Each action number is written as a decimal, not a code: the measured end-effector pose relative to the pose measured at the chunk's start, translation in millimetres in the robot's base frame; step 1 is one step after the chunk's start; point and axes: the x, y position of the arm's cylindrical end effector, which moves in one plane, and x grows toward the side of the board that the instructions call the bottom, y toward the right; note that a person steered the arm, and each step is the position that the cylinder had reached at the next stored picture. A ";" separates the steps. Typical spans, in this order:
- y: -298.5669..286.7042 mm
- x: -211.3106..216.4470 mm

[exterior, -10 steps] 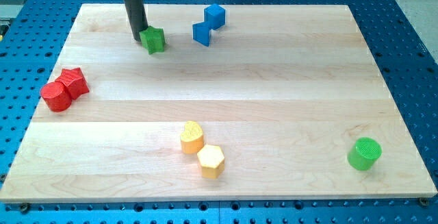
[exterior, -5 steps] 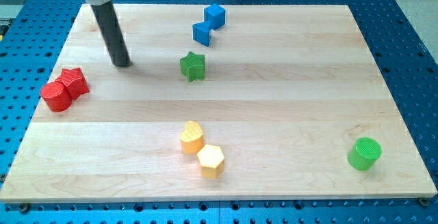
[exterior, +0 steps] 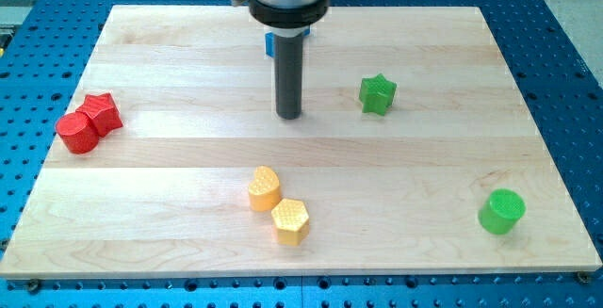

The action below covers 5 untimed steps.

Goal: Place the green star to the center right

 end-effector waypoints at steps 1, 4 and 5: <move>69.7 -12.6; 186.1 10.2; 188.2 55.0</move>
